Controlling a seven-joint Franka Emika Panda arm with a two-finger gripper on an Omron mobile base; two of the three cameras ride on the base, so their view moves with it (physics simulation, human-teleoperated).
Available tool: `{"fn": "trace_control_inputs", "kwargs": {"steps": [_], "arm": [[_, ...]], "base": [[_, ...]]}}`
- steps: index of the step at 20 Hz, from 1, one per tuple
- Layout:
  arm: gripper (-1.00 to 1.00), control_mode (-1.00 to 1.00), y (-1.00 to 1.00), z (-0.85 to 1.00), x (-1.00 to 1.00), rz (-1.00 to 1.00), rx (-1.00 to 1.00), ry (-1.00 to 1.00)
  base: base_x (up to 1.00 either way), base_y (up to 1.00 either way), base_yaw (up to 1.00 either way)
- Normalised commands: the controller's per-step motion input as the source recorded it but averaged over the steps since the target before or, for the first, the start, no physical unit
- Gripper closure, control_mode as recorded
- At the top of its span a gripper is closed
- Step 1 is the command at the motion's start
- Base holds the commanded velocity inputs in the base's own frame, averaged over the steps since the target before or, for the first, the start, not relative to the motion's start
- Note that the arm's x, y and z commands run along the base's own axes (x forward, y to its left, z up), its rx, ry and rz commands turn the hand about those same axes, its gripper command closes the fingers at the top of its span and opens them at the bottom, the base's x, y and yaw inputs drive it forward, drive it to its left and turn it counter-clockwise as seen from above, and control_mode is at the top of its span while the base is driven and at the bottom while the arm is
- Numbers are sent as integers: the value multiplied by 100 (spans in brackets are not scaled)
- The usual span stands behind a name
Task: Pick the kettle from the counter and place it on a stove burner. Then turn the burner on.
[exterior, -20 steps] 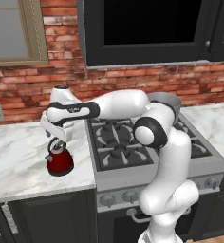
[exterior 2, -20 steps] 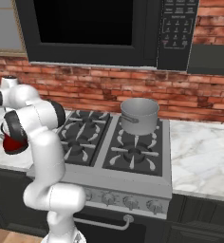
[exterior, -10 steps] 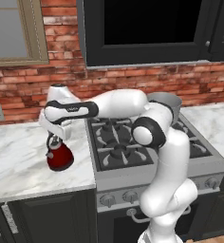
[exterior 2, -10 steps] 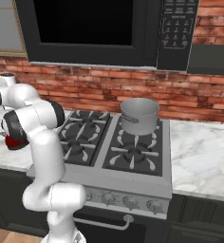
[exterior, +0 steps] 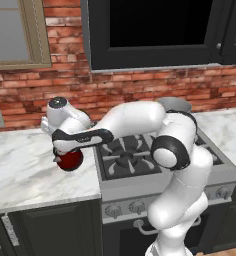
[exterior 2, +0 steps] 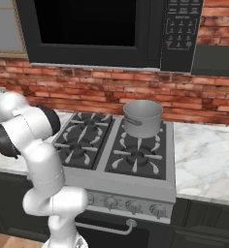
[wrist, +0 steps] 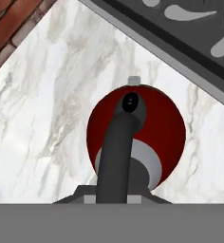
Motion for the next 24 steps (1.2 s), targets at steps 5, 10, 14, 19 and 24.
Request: {"fn": "trace_control_inputs", "kwargs": {"steps": [5, 10, 14, 19, 24], "arm": [[100, -100, -77, 25, -34, 0, 2, -22], [100, -100, -82, 86, -26, -1, 17, -4], [100, -100, -88, 84, -27, -7, 25, 0], [100, -100, -96, 56, -32, -10, 28, 1], [100, -100, -91, 18, -42, -8, 23, 0]], "base": [[0, 0, 0], [0, 0, 0], [0, 0, 0], [0, 0, 0], [0, 0, 0]]}}
